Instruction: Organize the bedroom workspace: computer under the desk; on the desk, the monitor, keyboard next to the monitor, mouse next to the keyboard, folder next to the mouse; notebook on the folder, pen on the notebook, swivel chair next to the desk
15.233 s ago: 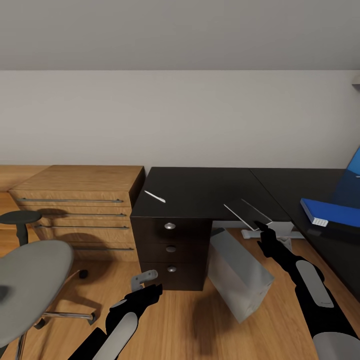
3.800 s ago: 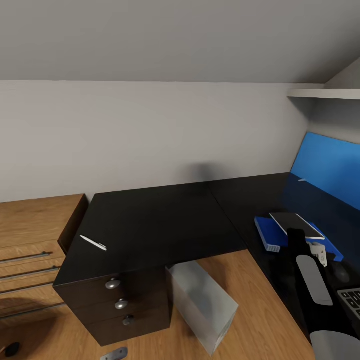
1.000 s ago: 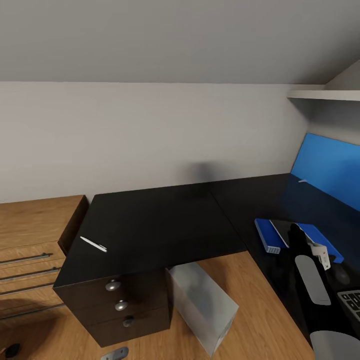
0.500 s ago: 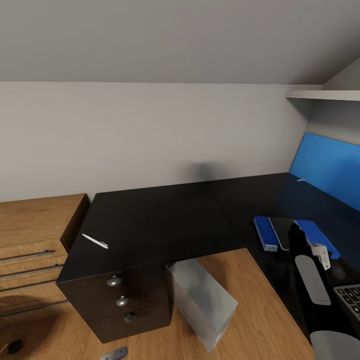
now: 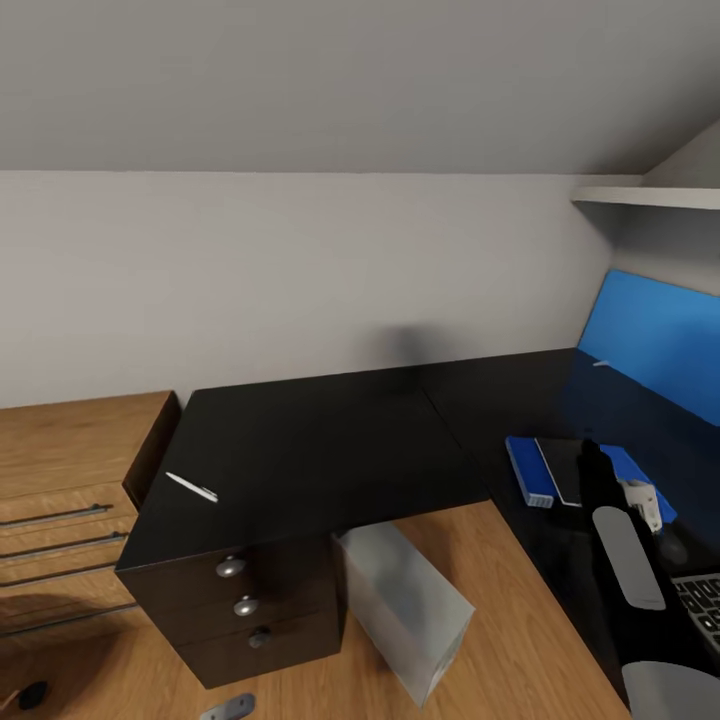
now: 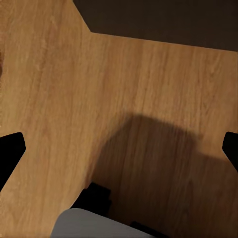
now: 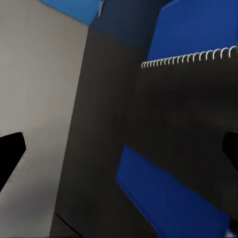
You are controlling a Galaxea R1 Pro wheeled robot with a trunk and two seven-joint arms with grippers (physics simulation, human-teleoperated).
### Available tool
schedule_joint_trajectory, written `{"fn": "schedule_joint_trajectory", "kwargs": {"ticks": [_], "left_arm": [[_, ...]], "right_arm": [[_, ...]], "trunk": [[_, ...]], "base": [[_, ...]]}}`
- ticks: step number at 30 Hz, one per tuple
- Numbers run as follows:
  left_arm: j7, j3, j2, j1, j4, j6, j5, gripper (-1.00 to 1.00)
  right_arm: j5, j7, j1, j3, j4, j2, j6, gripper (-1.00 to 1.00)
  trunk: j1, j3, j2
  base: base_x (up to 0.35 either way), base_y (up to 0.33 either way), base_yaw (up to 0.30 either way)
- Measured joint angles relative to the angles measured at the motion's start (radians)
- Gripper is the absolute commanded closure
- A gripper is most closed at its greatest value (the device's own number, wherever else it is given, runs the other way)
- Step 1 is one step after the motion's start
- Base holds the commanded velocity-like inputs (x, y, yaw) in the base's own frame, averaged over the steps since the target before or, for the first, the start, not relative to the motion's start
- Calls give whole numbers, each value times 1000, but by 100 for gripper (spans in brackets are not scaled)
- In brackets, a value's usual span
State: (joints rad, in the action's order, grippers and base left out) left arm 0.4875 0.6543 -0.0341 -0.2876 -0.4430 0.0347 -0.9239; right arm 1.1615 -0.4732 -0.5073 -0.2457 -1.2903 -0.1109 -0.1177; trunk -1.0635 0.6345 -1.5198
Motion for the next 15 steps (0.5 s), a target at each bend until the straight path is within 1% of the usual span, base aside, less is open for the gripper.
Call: {"fn": "schedule_joint_trajectory", "kwargs": {"ticks": [2,3,4,5,6,8,9,10,11,12,14,15], "left_arm": [[0,0,0,0,0,0,0,-100],[0,0,0,0,0,0,0,-100],[0,0,0,0,0,0,0,-100],[0,1,0,0,0,-1,0,-100],[0,1,1,0,1,-1,0,-100],[0,1,1,0,4,0,0,-100],[0,1,1,0,8,0,0,-100],[1,1,1,0,9,0,0,-100],[1,1,1,0,12,0,0,-100],[1,1,1,0,14,0,0,-100],[1,2,1,0,15,0,0,-100],[1,2,2,0,16,0,0,-100]], "right_arm": [[2,-1,1,3,-61,0,37,-100],[3,0,3,6,-96,1,79,-100],[5,0,4,6,-106,0,99,-100],[8,2,5,8,-125,-1,193,-100],[6,3,6,7,-130,-1,248,-100],[4,3,6,8,-134,-1,299,-100],[4,2,6,9,-138,0,343,-100],[3,2,6,12,-140,1,363,-100],[1,-4,6,27,-147,3,399,-100],[0,-12,6,41,-151,3,416,-100],[-2,-46,6,81,-163,5,449,-100],[-2,-105,6,133,-177,6,475,-100]], "trunk": [[8,-6,14],[12,-9,21],[15,-13,28],[19,-16,35],[23,-19,42],[31,-25,56],[35,-28,63],[38,-31,70],[42,-34,77],[46,-38,84],[54,-44,98],[58,-47,105]], "base": [[0,0,0],[0,0,0],[0,0,0],[0,0,0],[0,0,0],[0,0,0],[0,0,0],[0,0,0],[0,0,0],[0,0,0],[0,0,0],[0,0,0]]}}
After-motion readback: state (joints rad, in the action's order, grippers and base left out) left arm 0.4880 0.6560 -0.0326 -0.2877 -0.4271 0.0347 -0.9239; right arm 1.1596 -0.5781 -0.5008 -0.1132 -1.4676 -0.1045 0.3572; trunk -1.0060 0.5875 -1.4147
